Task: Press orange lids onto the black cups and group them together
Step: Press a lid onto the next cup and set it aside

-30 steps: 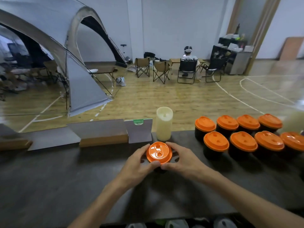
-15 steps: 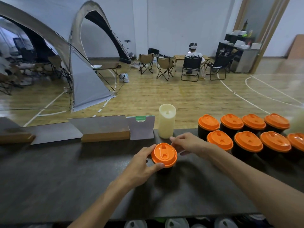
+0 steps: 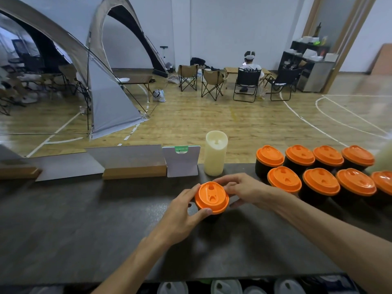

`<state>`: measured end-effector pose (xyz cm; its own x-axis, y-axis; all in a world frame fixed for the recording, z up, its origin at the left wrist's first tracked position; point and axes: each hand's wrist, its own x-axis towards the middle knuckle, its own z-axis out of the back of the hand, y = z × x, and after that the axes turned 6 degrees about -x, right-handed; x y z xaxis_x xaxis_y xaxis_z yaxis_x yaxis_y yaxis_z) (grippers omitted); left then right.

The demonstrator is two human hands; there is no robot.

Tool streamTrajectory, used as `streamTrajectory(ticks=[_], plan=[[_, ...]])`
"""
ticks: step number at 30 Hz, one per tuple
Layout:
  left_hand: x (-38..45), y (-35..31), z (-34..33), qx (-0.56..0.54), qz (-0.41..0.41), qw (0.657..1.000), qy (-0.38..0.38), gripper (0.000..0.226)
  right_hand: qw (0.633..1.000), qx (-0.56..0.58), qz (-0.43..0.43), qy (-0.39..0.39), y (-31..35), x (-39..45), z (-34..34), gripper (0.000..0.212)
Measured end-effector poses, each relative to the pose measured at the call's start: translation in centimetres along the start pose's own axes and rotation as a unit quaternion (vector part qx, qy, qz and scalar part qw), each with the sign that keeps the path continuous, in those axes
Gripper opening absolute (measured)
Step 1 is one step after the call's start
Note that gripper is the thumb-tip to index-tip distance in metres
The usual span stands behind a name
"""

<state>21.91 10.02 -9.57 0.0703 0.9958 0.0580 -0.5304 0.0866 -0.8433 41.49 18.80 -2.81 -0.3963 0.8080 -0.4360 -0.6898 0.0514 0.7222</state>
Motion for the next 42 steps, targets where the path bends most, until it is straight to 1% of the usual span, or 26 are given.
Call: streamTrajectory(ticks=[3,7,12,15,18,21,23,27,30,33,37,40,42], plan=[[-0.1,-0.1,0.1,-0.003,-0.008,1.0,0.001,0.087,0.997,0.08,0.005,0.007,-1.0,-1.2,-0.9,0.051],[-0.1,0.2,0.0,-0.007,-0.003,1.0,-0.005,0.087,0.987,0.149,0.017,0.05,-2.3,-2.1,-1.8,0.074],[-0.2,0.2,-0.2,-0.024,0.001,1.0,-0.011,0.088,0.992,0.121,0.021,0.027,-1.9,-2.0,-2.8,0.083],[-0.3,0.2,-0.4,-0.036,0.004,0.999,-0.015,0.088,0.997,0.076,0.026,0.006,-1.9,-1.7,-3.4,0.088],[-0.4,0.2,-0.5,-0.046,0.012,0.999,-0.016,0.088,0.998,0.037,0.041,-0.012,-1.7,-1.9,-3.7,0.09],[-0.3,0.0,-0.4,-0.069,0.034,0.997,-0.011,0.092,0.998,0.016,0.052,-0.039,-2.0,-2.2,-3.8,0.092],[-0.3,-0.3,-0.6,-0.111,0.062,0.992,-0.014,0.092,0.996,0.02,0.058,-0.057,-2.6,-2.4,-3.9,0.095],[-0.6,-1.3,-2.1,-0.198,0.115,0.972,-0.05,0.08,0.992,0.076,0.077,-0.071,-3.4,-3.0,-4.5,0.102],[-0.5,-2.3,-3.6,-0.207,0.129,0.966,-0.082,0.08,0.989,0.086,0.095,-0.08,-3.7,-2.9,-4.9,0.103],[-0.4,-2.6,-3.8,-0.209,0.139,0.963,-0.101,0.075,0.99,0.076,0.094,-0.076,-4.0,-2.4,-4.8,0.101],[-0.3,-1.8,-1.9,-0.189,0.123,0.97,-0.093,0.058,0.992,0.055,0.094,-0.072,-4.2,-2.0,-4.5,0.098],[0.3,-1.6,0.0,-0.172,0.097,0.978,-0.059,0.039,0.992,0.049,0.092,-0.068,-4.5,-1.6,-4.3,0.097],[1.2,-1.6,1.3,-0.161,0.098,0.982,-0.032,0.027,0.993,0.038,0.092,-0.064,-4.6,-1.4,-4.2,0.097]])
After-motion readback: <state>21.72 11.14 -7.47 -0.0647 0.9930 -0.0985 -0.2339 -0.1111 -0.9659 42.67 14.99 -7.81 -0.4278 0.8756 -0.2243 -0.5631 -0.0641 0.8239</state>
